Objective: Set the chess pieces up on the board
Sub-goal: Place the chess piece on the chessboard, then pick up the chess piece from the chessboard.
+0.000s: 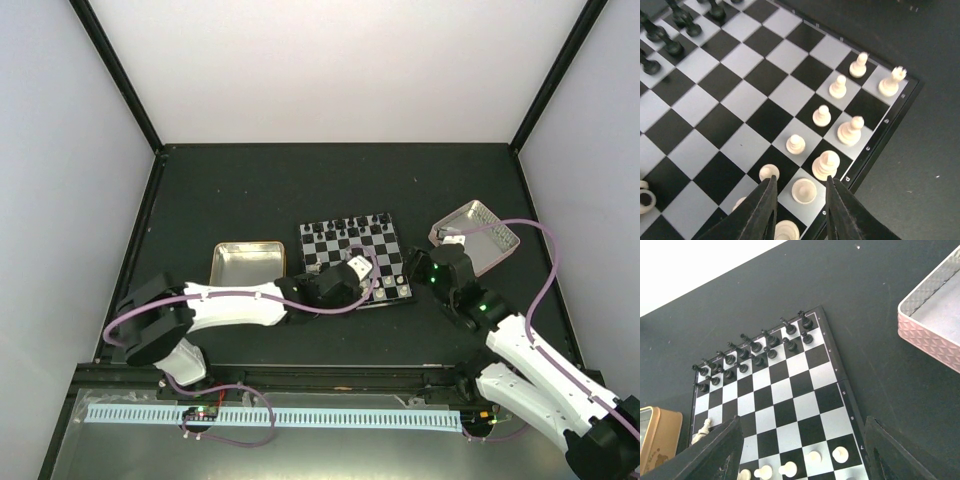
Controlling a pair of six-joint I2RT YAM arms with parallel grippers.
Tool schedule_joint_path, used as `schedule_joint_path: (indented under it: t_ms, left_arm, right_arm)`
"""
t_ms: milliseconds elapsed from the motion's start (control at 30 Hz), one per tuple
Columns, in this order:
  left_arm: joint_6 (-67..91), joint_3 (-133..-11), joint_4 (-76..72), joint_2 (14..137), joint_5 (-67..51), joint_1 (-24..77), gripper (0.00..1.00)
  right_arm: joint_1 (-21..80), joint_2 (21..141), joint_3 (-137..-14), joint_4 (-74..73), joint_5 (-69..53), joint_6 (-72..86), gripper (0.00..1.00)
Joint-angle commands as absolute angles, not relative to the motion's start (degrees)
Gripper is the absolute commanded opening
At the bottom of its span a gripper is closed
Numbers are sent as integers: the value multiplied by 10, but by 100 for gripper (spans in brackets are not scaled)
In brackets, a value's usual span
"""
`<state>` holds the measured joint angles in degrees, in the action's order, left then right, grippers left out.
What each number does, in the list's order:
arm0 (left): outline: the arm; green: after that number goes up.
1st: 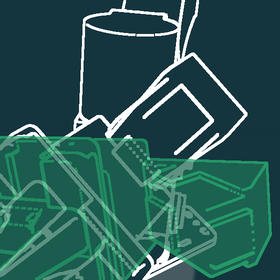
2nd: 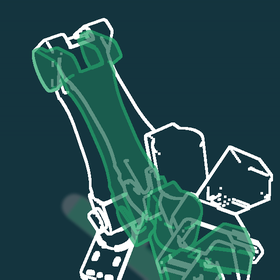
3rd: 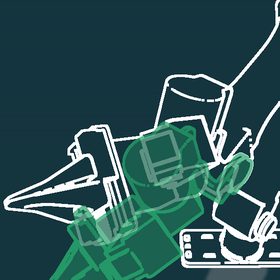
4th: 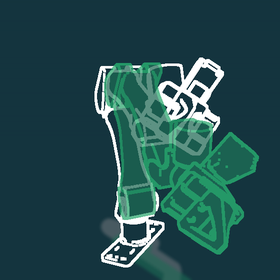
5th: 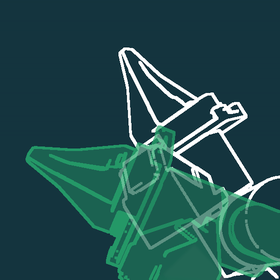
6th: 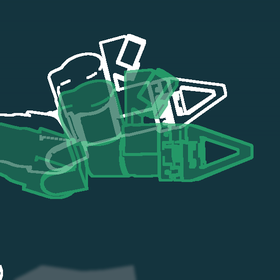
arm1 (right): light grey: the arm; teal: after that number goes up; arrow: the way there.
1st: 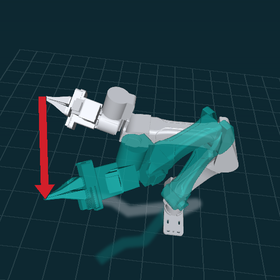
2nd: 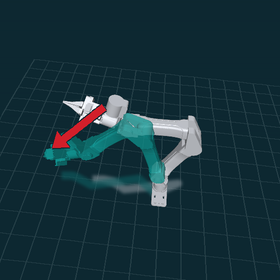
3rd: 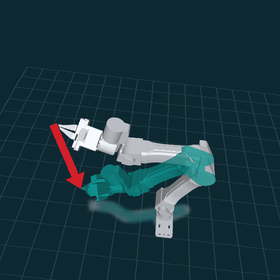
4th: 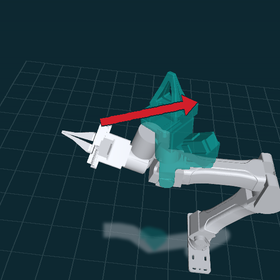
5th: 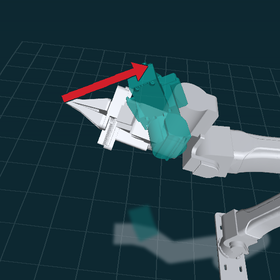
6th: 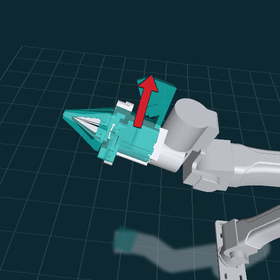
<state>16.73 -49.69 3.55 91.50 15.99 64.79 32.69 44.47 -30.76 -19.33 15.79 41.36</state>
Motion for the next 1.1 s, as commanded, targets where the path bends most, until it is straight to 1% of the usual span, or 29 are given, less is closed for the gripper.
schedule_joint_path:
  t_ms: [0, 167, 333, 433, 600, 800, 933, 1067]
  left_arm:
    - [186, -520, 59, 856, 171, 633, 29]
    - [219, -501, 74, 783, 166, 592, 35]
    - [270, -461, 94, 694, 168, 531, 40]
    - [299, -433, 105, 641, 169, 496, 40]
    - [323, -378, 103, 527, 198, 466, 44]
    - [336, -332, 113, 402, 246, 448, 52]
    - [339, -322, 130, 357, 258, 442, 54]
    - [341, -318, 144, 343, 261, 439, 54]
  right_arm:
    - [323, 451, -314, -177, 126, 401, 68]
    - [323, 492, -330, -156, 56, 348, 68]
    - [325, 601, -387, -155, -16, 305, 68]
    - [338, 680, -422, -137, -45, 285, 67]
    - [393, 820, -516, -132, -58, 229, 66]
    - [447, 955, -606, -134, -53, 228, 60]
    - [470, 1025, -661, -153, -31, 251, 56]
    - [482, 1076, -702, -179, -3, 280, 51]
